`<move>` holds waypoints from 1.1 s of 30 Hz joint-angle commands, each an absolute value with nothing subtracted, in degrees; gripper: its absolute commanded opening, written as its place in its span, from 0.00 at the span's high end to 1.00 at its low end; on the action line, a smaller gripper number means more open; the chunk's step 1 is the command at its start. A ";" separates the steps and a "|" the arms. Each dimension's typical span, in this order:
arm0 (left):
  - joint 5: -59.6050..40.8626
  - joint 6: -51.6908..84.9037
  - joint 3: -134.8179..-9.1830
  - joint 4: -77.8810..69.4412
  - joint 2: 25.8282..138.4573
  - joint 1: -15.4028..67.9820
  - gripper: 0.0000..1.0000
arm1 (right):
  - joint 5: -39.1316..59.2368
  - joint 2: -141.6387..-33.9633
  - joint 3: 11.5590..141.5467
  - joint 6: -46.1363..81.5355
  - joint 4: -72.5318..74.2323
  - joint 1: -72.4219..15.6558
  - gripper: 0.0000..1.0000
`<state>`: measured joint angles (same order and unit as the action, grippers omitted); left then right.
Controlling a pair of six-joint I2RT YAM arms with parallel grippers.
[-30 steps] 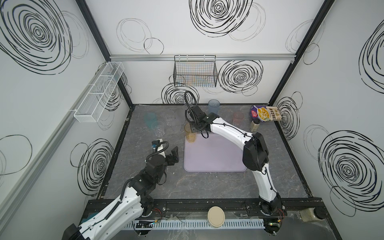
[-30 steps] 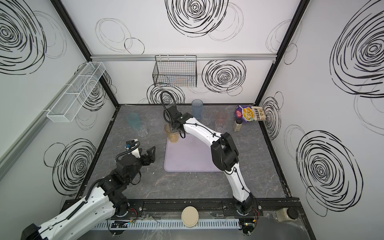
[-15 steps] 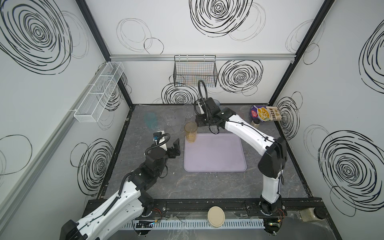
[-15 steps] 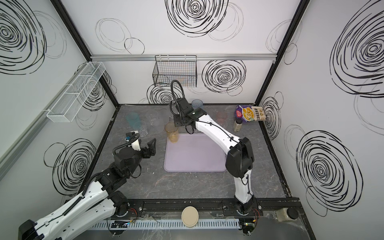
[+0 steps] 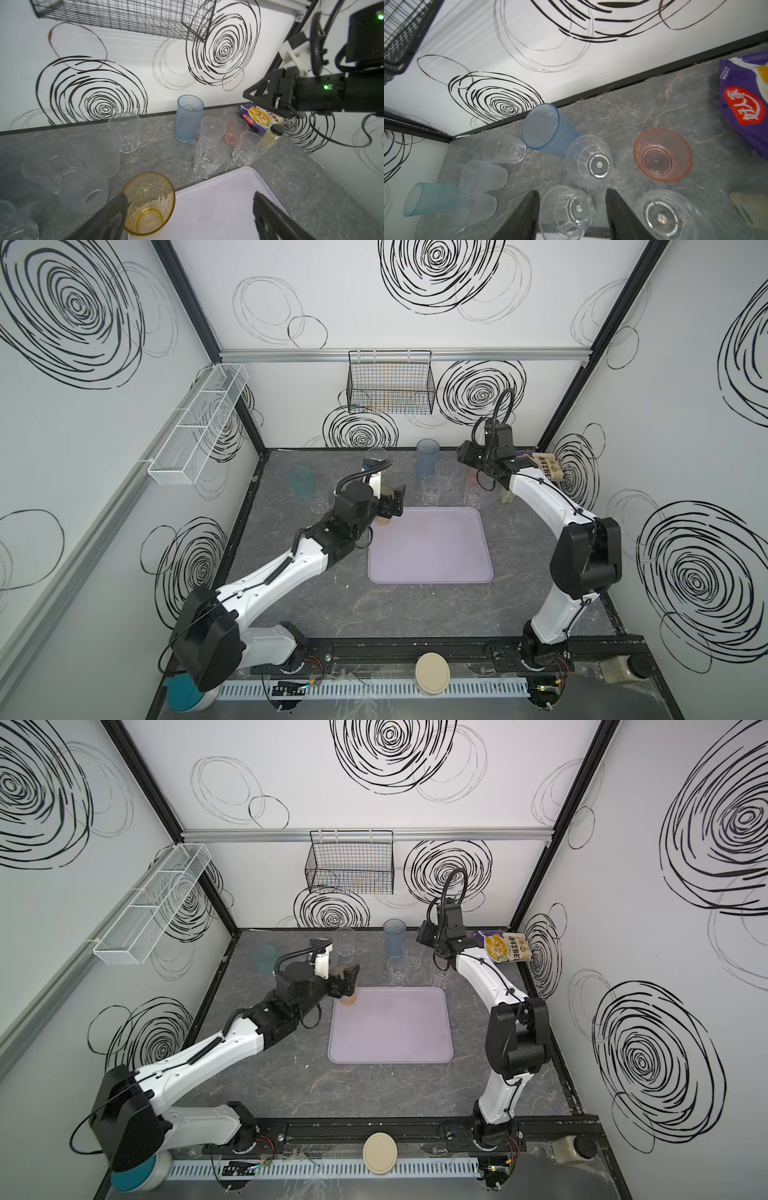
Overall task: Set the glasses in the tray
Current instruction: 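Move the right gripper to the blue glass and grasp its rim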
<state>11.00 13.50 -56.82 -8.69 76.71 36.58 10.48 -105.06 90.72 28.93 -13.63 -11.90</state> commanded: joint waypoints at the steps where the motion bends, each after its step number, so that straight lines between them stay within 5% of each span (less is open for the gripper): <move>1: 8.17 8.95 -63.77 -7.81 82.52 35.83 0.03 | 12.42 -111.25 98.47 27.52 -16.46 -12.22 0.46; 22: 8.88 1.45 -76.32 -1.69 98.89 35.05 0.03 | 12.47 -136.27 126.92 25.22 -24.13 -14.32 0.54; 33: 9.18 2.37 -74.58 -3.40 98.75 35.07 0.02 | 8.96 -138.01 128.75 22.89 -24.65 -15.44 0.76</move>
<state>8.80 2.98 -74.59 -0.93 99.18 34.94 11.57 -137.71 126.82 24.38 -22.94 -14.90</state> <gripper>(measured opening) 0.976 0.271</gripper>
